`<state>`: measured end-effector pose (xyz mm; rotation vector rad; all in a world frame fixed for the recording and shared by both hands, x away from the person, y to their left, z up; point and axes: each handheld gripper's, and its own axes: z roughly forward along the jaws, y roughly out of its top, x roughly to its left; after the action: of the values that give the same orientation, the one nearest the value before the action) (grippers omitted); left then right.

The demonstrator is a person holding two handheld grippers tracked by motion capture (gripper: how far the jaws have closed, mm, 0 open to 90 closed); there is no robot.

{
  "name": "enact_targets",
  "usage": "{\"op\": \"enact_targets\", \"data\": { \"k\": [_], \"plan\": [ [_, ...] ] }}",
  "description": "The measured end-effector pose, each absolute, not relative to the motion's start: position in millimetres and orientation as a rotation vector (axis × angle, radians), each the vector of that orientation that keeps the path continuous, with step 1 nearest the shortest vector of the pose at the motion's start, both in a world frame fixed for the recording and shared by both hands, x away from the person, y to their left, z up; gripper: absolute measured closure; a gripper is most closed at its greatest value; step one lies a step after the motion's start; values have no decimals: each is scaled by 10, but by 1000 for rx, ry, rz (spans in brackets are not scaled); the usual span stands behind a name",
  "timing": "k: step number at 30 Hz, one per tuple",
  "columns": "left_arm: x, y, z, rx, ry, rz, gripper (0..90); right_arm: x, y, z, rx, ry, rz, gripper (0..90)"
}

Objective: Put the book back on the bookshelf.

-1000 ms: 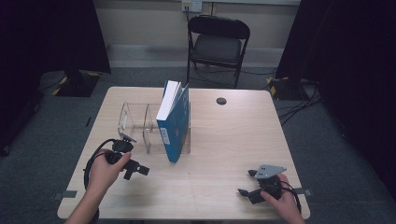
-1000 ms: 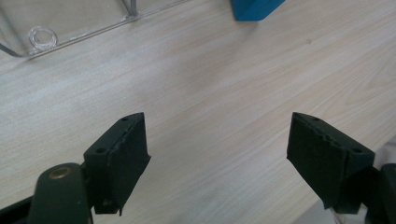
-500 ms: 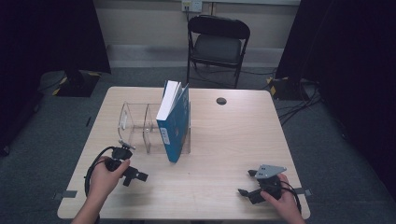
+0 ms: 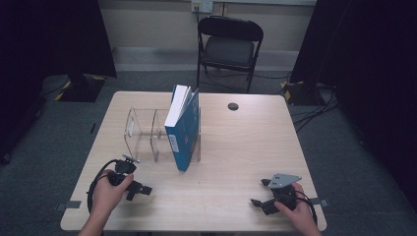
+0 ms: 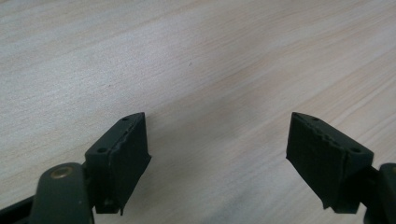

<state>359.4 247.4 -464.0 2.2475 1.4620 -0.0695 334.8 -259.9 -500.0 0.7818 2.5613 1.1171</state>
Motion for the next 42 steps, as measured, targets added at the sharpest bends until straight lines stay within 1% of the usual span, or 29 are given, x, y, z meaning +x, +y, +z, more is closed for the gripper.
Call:
{"op": "enact_targets", "data": {
  "k": [7,11,12,14,15,16,17,18,30,32,42],
  "plan": [
    [3544,2459,-4674,2274,1386,3,181,3348,-2599,-5000,782,2562,1117,135],
    [3485,2430,-4722,2324,1275,123,149,3348,-2599,-5000,781,2561,1117,136],
    [3465,2424,-4744,2335,1242,174,147,3348,-2599,-5000,781,2561,1117,136],
    [3420,2422,-4794,2341,1169,225,114,3348,-2599,-5000,782,2561,1117,136],
    [3396,2417,-4830,2330,1142,237,77,3348,-2599,-5000,781,2561,1117,136],
    [3373,2417,-4866,2338,1098,276,25,3348,-2599,-5000,781,2561,1117,136],
    [3361,2421,-4878,2353,1072,289,0,3349,-2599,-5000,780,2561,1117,136],
    [3348,2424,-4892,2345,1058,309,0,3348,-2599,-5000,781,2562,1117,136],
    [3257,2552,-5022,2192,971,386,0,3348,-2599,-5000,782,2562,1117,136],
    [3258,2572,-5033,2183,950,384,0,3348,-2599,-5000,781,2562,1117,136],
    [3257,2571,-5033,2184,949,385,0,3349,-2599,-5001,783,2562,1119,135]
  ]
}}
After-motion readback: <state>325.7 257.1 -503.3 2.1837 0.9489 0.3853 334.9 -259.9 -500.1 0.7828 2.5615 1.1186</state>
